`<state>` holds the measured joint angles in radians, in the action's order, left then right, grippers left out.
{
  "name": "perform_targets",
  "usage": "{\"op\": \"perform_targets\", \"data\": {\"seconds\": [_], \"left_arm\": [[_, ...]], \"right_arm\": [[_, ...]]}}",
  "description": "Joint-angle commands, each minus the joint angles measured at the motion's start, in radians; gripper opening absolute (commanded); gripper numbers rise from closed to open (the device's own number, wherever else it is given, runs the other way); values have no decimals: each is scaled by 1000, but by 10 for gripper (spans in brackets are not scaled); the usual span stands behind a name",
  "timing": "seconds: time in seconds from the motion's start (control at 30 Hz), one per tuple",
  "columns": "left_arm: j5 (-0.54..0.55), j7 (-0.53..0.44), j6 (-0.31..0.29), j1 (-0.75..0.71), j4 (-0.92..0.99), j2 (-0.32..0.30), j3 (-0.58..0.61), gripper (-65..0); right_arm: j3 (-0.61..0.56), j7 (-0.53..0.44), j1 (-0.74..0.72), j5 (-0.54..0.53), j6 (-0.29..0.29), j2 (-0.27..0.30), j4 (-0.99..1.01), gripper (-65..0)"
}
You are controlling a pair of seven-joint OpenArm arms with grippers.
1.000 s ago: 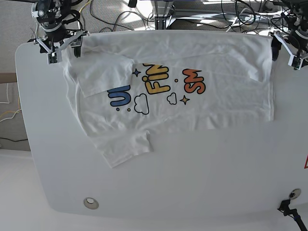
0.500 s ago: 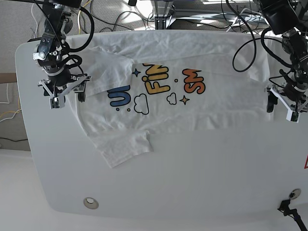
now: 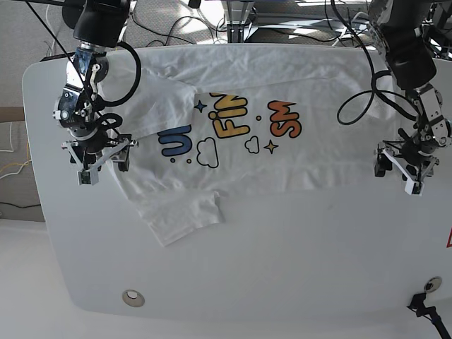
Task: Fold the T-shirt properly
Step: 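Move both grippers to the hem and grasp the hem edge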
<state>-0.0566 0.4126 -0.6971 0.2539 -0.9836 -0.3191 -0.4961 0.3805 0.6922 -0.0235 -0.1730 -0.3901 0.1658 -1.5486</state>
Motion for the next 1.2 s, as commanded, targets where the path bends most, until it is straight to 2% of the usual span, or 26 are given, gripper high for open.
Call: {"op": "perform_targets", "data": {"seconds": [0.0, 0.33, 0.53, 0.6, 0.77, 0.87, 0.9, 1.17], "left_arm": [[8, -28, -1, 34, 19, -19, -5, -175], [5, -63, -1, 34, 134, -22, 0, -175], [7, -65, -1, 26, 130, -18, 34, -184], [7, -65, -1, 26, 130, -16, 35, -257], [7, -65, -1, 29, 128, -16, 35, -529], [7, -65, -1, 28, 128, -16, 35, -626], [7, -67, -1, 26, 128, -16, 35, -649], [7, -67, -1, 25, 128, -16, 35, -650]], "right_arm": [[4, -26, -16, 19, 0, 13, -16, -241], [4, -26, -16, 22, 0, 13, -16, -241], [4, -26, -16, 22, 0, 13, -16, -243], [4, -26, -16, 22, 0, 13, -16, -243], [4, -26, -82, 23, 0, 11, 52, -243], [4, -32, -186, 23, 0, 11, 188, -243], [4, -50, -217, 23, 0, 11, 227, -243], [2, -93, -471, 23, 0, 7, 514, -241]]}}
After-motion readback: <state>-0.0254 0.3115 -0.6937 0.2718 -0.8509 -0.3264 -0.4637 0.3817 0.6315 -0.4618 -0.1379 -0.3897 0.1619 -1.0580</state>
